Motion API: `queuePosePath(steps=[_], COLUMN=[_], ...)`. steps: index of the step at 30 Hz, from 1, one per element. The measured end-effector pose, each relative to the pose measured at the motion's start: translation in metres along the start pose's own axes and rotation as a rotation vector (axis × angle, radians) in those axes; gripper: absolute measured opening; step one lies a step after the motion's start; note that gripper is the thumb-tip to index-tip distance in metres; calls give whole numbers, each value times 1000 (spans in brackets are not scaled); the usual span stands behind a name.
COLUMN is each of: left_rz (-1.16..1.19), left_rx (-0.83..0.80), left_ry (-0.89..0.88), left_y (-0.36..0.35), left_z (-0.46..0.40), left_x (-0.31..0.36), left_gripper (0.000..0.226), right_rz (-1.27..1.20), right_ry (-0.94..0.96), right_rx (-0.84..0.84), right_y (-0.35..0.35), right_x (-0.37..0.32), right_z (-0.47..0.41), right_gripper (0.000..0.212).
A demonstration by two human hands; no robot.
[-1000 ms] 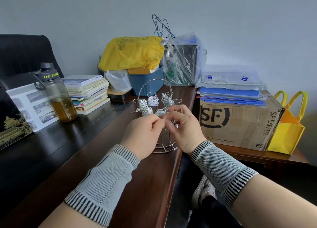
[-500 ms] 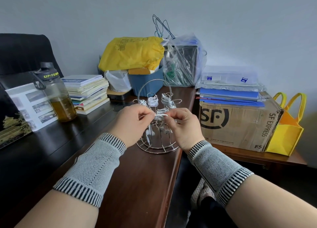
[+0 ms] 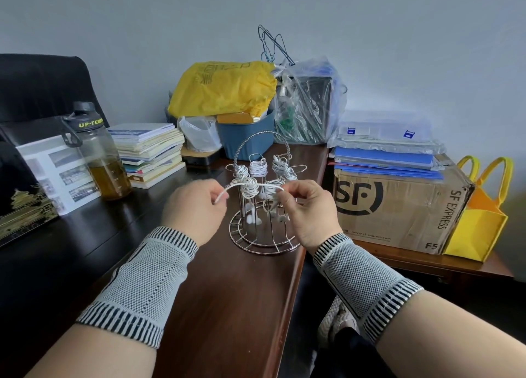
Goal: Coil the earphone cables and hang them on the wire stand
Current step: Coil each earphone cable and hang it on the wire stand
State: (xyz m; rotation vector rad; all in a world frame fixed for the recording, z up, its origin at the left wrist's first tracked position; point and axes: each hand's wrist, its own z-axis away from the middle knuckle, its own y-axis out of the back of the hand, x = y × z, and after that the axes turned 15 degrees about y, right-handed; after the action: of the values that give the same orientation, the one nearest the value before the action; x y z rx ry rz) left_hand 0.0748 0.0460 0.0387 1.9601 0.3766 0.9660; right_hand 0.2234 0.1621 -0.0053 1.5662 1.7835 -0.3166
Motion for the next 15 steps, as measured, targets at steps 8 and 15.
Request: queuePosePath(steps=[8, 15], left_rz=[413, 633], left_rx=[-340, -195], left_ry=[-85, 80], left_y=[-6, -16], left_z=[14, 22], left_x=[29, 52], left_gripper=[15, 13], right_rz=[-130, -277], right_ry=[-126, -253], right_rx=[62, 121], right_y=[2, 4], right_x=[-6, -12], right_z=[-3, -6], right_gripper=[16, 23])
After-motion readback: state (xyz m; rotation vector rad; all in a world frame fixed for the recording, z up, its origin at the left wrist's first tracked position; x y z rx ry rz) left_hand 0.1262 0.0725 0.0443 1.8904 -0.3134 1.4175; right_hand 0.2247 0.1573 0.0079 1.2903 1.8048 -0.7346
